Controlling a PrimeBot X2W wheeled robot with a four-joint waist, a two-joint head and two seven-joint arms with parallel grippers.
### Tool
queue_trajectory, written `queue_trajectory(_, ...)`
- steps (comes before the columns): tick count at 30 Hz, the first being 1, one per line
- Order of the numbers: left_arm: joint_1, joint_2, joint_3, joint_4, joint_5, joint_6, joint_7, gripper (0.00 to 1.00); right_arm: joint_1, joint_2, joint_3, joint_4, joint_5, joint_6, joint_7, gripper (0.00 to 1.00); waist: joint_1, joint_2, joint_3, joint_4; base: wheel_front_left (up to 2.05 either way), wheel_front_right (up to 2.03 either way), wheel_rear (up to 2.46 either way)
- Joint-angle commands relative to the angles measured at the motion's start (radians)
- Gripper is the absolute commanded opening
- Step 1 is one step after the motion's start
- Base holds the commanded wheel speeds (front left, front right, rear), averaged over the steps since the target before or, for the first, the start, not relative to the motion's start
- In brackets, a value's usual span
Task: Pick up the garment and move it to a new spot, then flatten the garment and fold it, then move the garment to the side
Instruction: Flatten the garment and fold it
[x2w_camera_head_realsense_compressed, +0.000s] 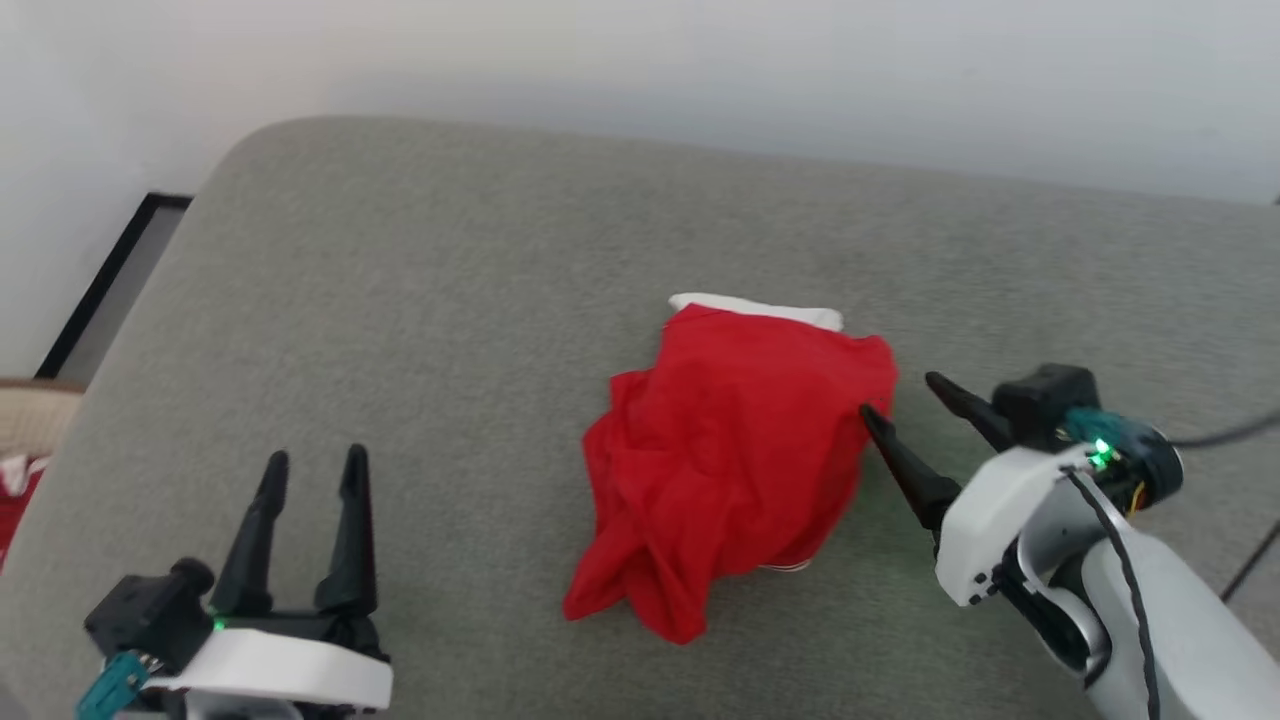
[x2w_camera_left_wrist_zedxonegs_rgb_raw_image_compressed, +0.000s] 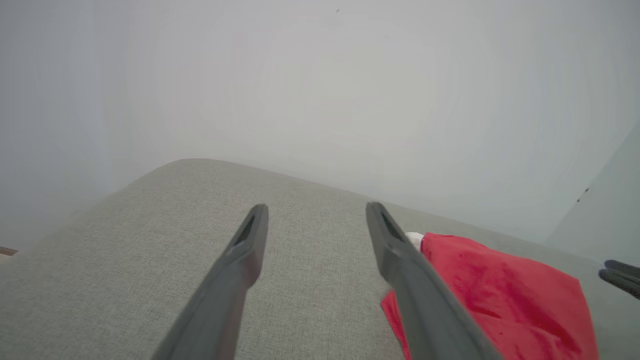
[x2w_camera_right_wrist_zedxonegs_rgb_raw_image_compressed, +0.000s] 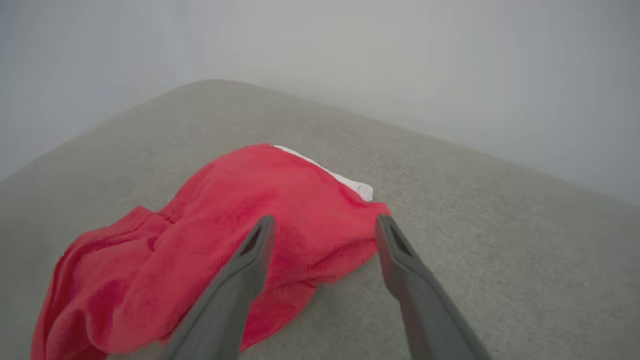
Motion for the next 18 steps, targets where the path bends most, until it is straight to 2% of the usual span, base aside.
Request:
queue_trajectory(1, -0.018, -0.006, -0.004, 0.003, 0.011, -0.006, -0.005, 1.0, -0.022, -0.009, 0.014, 0.009, 0.004, 0.0, 0.02, 1.0, 0.0, 0.0, 0.029, 0.035, 0.0, 0.0, 0.0)
queue_trajectory(7, -0.063, -0.042, -0.037, 0.024, 0.022, -0.023, -0.005, 1.0, -0.129, -0.058, 0.135, 0.095, 0.01, 0.0, 0.195, 1.0, 0.0, 0.0, 0.072, 0.104, 0.0, 0.0, 0.0)
queue_trajectory(11, -0.085, -0.061, -0.046, 0.043, 0.025, -0.034, -0.005, 1.0, -0.191, -0.059, 0.211, 0.169, 0.01, 0.0, 0.295, 1.0, 0.0, 0.0, 0.095, 0.135, 0.0, 0.0, 0.0)
queue_trajectory(12, -0.089, -0.068, -0.046, 0.046, 0.025, -0.037, -0.005, 1.0, -0.205, -0.058, 0.236, 0.181, 0.008, 0.0, 0.312, 0.85, 0.0, 0.0, 0.099, 0.139, 0.0, 0.0, 0.0)
queue_trajectory(13, -0.094, -0.074, -0.046, 0.049, 0.026, -0.039, -0.005, 1.0, -0.219, -0.06, 0.253, 0.193, 0.004, 0.0, 0.319, 0.14, 0.0, 0.0, 0.103, 0.142, 0.0, 0.0, 0.0)
queue_trajectory(14, -0.098, -0.077, -0.044, 0.052, 0.028, -0.039, -0.005, 1.0, -0.23, -0.062, 0.271, 0.207, 0.01, 0.0, 0.333, 0.0, 0.0, 0.0, 0.106, 0.144, 0.0, 0.0, 0.0)
queue_trajectory(18, -0.095, -0.089, -0.023, 0.062, 0.028, -0.047, -0.005, 1.0, -0.266, -0.067, 0.316, 0.211, 0.057, 0.0, 0.352, 0.0, 0.0, 0.0, 0.11, 0.137, 0.0, 0.0, 0.0)
